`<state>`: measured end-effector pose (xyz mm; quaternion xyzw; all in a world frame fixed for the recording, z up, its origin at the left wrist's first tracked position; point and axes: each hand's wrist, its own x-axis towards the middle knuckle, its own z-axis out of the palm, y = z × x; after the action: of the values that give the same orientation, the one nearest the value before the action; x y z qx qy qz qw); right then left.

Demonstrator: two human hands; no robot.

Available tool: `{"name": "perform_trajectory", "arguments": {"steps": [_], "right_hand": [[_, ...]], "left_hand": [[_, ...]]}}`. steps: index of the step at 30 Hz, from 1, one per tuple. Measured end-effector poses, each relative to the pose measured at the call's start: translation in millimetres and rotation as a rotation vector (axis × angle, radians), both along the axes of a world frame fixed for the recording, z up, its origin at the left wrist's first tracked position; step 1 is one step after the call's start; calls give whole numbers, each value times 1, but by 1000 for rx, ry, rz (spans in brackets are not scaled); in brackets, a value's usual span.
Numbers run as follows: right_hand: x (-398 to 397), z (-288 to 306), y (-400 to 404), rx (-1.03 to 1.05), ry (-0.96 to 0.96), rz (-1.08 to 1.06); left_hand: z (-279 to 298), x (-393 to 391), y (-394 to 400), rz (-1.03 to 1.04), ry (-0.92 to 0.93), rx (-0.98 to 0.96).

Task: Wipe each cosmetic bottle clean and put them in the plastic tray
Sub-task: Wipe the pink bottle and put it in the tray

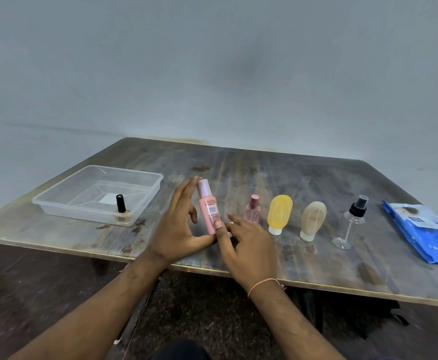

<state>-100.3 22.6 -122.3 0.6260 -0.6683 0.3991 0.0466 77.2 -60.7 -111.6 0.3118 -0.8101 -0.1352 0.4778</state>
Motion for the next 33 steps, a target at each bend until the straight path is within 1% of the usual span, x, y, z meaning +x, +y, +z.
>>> {"name": "perform_trajectory", "arguments": {"steps": [2, 4, 6, 10, 12, 15, 17, 18, 20, 22, 25, 27, 30, 33], "right_hand": [[0, 1, 0, 5, -15, 4], [-1, 1, -2, -16, -76, 8], [-4, 1, -4, -79, -160, 30], [-2, 12, 2, -172, -361, 174], [6, 31, 11, -94, -411, 221], [20, 59, 15, 112, -326, 224], [28, 70, 11, 139, -322, 182], [31, 74, 7, 138, -371, 176], [35, 79, 0, 157, -544, 243], [41, 87, -5, 184, -724, 337], [50, 99, -11, 196, -874, 434], [60, 107, -17, 203, -892, 472], [76, 119, -33, 213, -884, 519], [95, 135, -54, 217, -825, 555]], "left_hand": [[0, 6, 4, 5, -13, -2], [1, 12, 10, -1, -32, -1], [2, 17, 17, -16, -60, -8], [9, 22, 28, 0, -185, -56], [15, 23, 31, 42, -254, -123], [26, 25, 32, 113, -314, -213], [35, 29, 32, 156, -345, -264], [41, 32, 33, 165, -354, -269], [54, 42, 33, 159, -362, -238], [67, 57, 30, 147, -340, -161], [85, 81, 17, 113, -176, -31], [98, 96, 6, 106, -120, 55], [113, 113, -9, 119, -185, 124], [124, 130, -21, 117, -188, 132]]}}
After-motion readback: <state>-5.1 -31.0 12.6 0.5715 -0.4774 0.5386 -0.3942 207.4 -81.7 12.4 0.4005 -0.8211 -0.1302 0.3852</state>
